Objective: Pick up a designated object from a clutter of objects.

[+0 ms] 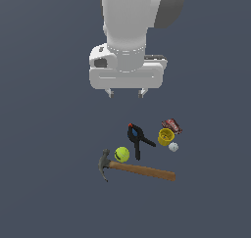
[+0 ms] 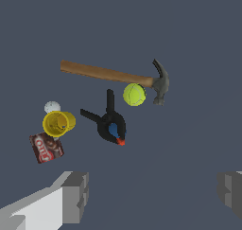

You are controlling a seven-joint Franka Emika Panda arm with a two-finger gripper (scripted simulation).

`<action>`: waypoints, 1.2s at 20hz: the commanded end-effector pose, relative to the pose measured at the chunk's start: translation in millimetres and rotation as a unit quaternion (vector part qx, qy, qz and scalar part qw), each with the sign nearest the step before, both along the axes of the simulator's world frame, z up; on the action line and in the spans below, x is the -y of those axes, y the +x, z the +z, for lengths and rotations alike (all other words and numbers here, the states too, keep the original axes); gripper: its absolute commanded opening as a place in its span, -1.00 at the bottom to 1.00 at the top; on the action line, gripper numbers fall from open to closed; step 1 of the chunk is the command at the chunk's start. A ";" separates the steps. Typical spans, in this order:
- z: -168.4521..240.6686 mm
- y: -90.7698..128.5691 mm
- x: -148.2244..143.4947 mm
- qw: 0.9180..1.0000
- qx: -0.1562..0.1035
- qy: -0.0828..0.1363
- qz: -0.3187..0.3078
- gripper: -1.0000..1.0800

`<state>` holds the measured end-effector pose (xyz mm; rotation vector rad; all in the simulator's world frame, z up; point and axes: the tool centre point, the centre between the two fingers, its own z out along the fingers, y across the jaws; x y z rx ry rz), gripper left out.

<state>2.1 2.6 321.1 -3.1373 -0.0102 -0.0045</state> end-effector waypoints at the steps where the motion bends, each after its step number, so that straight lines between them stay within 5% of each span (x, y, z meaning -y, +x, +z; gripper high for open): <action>1: 0.0 0.0 0.0 1.000 0.000 0.000 0.000 0.92; 11: -11.0 -1.5 -22.9 1.000 -0.008 0.014 0.017 0.92; 24: -52.8 10.2 -27.6 0.997 -0.006 0.006 0.074 0.92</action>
